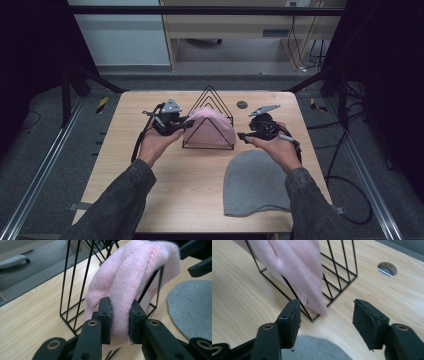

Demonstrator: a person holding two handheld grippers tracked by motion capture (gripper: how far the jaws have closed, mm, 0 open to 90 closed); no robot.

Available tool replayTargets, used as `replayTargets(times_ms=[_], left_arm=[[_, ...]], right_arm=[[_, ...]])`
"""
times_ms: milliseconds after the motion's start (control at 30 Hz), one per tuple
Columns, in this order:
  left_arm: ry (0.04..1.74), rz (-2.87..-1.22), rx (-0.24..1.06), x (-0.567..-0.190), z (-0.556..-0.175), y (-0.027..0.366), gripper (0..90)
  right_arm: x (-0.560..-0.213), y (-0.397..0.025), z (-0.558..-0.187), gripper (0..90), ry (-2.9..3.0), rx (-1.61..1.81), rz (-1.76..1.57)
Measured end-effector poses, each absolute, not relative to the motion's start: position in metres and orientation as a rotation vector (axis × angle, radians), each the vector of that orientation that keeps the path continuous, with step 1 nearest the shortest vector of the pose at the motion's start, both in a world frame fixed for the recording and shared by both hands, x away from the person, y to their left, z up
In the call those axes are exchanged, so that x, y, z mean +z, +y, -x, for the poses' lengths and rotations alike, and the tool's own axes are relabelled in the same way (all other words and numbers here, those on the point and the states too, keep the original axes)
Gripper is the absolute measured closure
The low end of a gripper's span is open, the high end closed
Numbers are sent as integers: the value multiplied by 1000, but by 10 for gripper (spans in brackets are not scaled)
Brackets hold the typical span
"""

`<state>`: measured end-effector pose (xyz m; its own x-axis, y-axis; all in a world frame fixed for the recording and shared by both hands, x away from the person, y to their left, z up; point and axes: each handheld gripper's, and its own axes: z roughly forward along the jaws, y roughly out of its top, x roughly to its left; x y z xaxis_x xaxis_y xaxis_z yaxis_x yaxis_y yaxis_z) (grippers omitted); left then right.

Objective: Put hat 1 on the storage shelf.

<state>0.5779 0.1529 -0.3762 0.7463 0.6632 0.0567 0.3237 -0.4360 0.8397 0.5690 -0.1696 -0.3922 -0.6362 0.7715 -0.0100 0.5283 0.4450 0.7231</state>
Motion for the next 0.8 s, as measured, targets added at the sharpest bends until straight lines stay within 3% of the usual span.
replayTargets(times_ms=[33,67,100,133,167,267,433,600,800], left_arm=[[744,-2045,490,-375,-576,154,718],[748,-2039,502,-374,-574,155,637],[754,-2030,511,-373,-572,156,637],[755,-2027,521,-372,-569,158,570],[764,-2025,532,-371,-566,160,570],[777,-2022,545,-368,-558,167,454],[803,-2053,547,-370,-543,185,282],[834,-2117,530,-396,-524,206,152],[894,-2156,508,-433,-501,231,111]], right_arm=[[-393,-174,-567,375,2358,996,-1114],[-395,-182,-565,338,2348,981,-1147],[-395,-182,-565,338,2348,981,-1147],[-400,-191,-564,320,2339,964,-1173],[-400,-191,-564,320,2339,964,-1173],[-409,-204,-562,290,2336,950,-1244],[-431,-217,-561,402,2371,904,-1314],[-448,-225,-562,463,2376,860,-1349],[-464,-234,-565,436,2376,787,-1404]])
